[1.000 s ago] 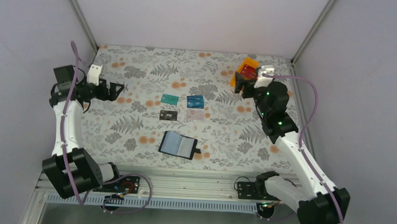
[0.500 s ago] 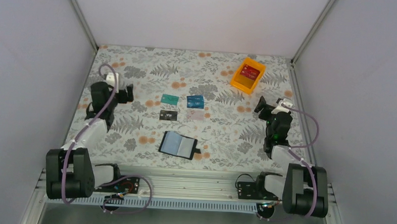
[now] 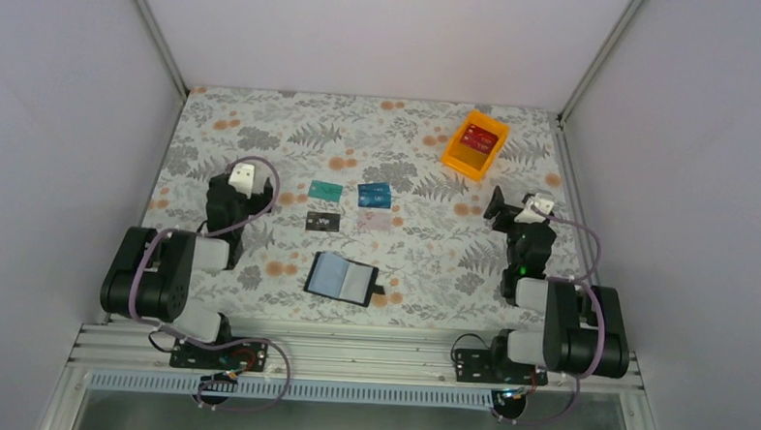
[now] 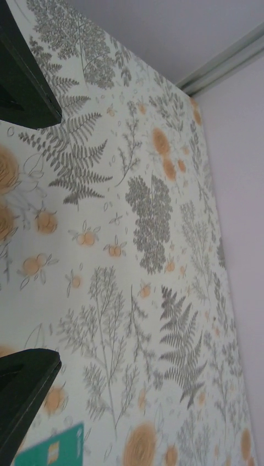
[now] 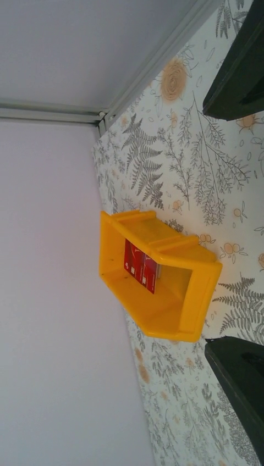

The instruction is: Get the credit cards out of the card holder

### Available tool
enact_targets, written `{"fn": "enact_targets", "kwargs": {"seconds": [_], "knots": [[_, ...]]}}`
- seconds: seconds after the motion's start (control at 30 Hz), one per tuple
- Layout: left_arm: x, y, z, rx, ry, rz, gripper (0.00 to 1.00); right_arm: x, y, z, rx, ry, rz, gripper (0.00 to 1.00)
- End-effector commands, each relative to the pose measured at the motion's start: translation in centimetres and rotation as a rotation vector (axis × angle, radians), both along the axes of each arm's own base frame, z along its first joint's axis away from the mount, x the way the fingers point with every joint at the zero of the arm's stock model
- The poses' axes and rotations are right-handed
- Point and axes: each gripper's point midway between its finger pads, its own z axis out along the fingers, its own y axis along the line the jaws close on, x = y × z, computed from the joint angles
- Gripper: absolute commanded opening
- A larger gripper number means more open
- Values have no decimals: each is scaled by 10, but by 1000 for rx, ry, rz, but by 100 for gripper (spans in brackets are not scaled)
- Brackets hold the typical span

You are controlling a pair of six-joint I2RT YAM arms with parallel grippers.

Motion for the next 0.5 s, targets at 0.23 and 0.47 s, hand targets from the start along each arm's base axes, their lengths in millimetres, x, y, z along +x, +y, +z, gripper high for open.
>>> {"fn": "enact_targets", "kwargs": {"seconds": [0.23,0.47], "knots": [[-9,3,33,-14,-230,-83,100,21,14,1,-111,-50,71,100],[-3,8,33,-22,-226,-54,100,30,21,-3,-126,-19,119,100]]}}
